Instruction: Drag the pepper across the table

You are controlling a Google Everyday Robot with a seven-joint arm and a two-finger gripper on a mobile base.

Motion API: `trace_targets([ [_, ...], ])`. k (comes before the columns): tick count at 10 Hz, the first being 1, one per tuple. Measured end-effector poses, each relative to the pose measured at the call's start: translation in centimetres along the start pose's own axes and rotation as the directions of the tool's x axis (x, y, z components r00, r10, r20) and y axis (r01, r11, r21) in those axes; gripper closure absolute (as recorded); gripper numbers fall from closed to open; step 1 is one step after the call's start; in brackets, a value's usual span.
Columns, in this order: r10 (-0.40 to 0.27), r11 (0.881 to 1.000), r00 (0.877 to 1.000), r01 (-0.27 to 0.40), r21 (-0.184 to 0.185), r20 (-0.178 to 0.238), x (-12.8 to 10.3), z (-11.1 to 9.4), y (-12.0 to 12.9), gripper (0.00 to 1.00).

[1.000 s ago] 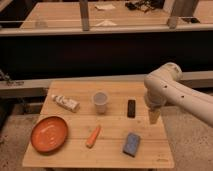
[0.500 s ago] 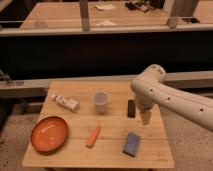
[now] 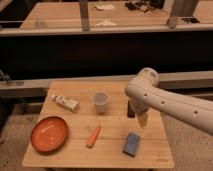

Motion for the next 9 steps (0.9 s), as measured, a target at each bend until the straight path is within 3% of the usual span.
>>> trace_targets([
  [4,-0.069,0.998,0.998,0.070,0.012,-0.009,-1.2,0.4,0.2,0.20],
  [9,-0.177,0.984,0.984,0.177,0.027,-0.010,-4.9,1.4,-0.2,0.20],
])
